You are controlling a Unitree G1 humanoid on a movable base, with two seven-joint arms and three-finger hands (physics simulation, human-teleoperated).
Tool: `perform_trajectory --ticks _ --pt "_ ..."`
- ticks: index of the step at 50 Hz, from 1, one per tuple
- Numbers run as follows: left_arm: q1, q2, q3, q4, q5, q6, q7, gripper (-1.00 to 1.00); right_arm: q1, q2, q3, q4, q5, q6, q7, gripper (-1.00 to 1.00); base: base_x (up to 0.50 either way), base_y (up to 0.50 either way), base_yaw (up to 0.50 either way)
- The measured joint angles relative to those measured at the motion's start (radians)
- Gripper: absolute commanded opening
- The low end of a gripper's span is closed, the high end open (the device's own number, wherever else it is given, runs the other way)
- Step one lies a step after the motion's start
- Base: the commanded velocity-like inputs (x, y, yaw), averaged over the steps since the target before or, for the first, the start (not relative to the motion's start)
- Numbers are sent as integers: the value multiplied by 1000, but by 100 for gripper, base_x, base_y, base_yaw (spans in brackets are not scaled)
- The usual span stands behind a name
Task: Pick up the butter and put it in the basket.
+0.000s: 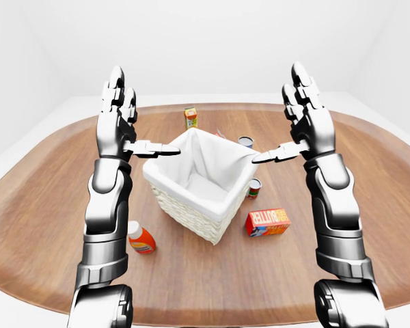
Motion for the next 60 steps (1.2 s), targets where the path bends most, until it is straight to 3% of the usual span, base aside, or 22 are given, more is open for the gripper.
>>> perform_trajectory --ticks 30,60 --pt "5 1 3 23 -7 0 -6 100 50 -22 4 -41 -50 0 39 100 0 0 0" --pt "10 25 23 44 -41 0 -1 100 245 -86 -40 -240 -353 0 388 100 0 0 0"
